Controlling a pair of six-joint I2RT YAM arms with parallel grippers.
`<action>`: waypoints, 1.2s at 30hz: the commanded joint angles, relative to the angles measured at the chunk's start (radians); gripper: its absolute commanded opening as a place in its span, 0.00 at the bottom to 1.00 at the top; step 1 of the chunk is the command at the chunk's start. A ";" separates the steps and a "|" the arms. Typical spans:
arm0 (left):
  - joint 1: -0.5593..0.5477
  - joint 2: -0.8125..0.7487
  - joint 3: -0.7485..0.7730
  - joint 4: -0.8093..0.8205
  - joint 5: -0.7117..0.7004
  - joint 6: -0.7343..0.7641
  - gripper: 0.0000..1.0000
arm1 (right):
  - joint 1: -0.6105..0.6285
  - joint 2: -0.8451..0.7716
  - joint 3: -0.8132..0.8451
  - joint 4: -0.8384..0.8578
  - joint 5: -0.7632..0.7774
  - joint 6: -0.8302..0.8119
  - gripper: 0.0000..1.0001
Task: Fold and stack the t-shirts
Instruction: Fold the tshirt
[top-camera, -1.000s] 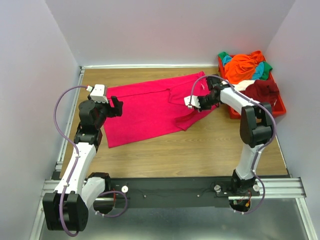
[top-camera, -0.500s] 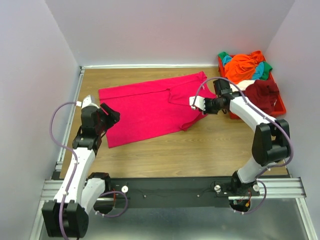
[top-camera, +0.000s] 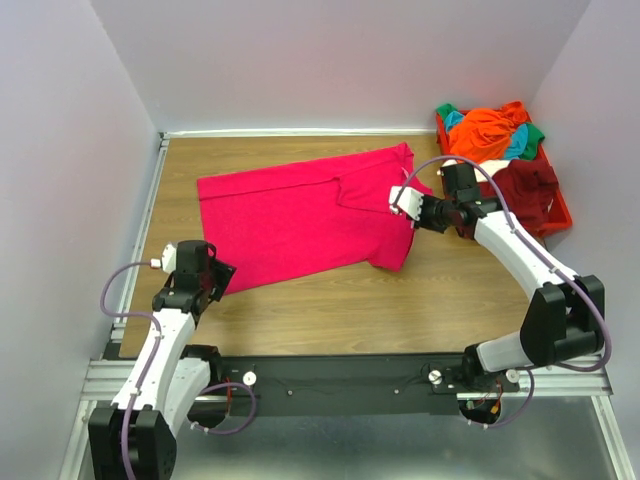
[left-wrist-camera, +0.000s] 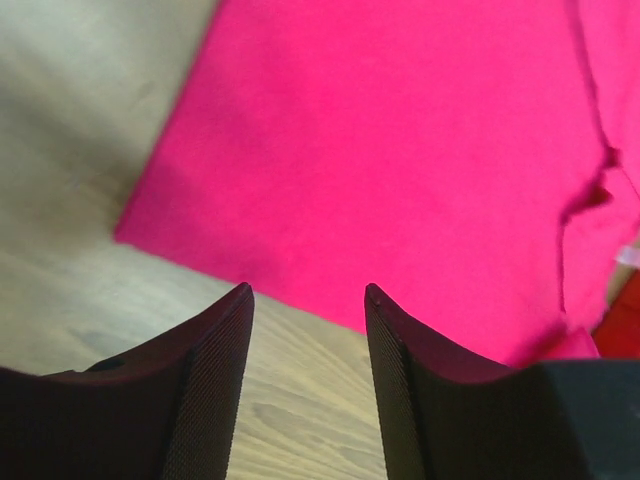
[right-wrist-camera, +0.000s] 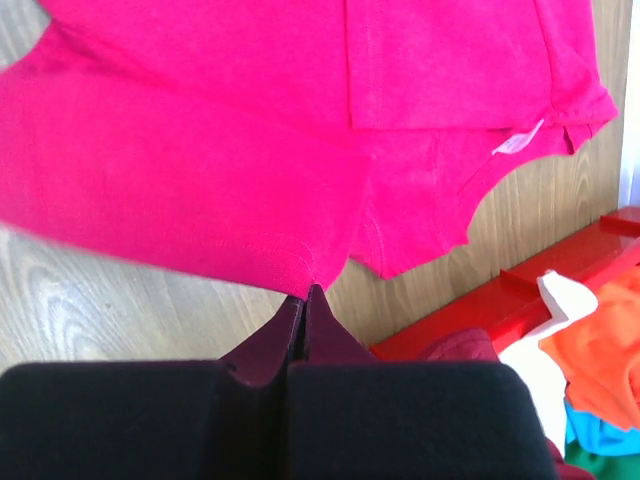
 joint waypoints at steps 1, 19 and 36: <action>-0.004 0.039 -0.041 0.005 -0.084 -0.123 0.53 | 0.005 0.000 -0.024 0.040 0.043 0.063 0.01; -0.004 0.088 -0.099 0.013 -0.167 -0.223 0.50 | 0.005 0.014 -0.014 0.062 0.011 0.096 0.01; -0.002 0.251 -0.040 0.027 -0.219 -0.183 0.33 | 0.004 -0.005 0.004 0.064 -0.014 0.116 0.00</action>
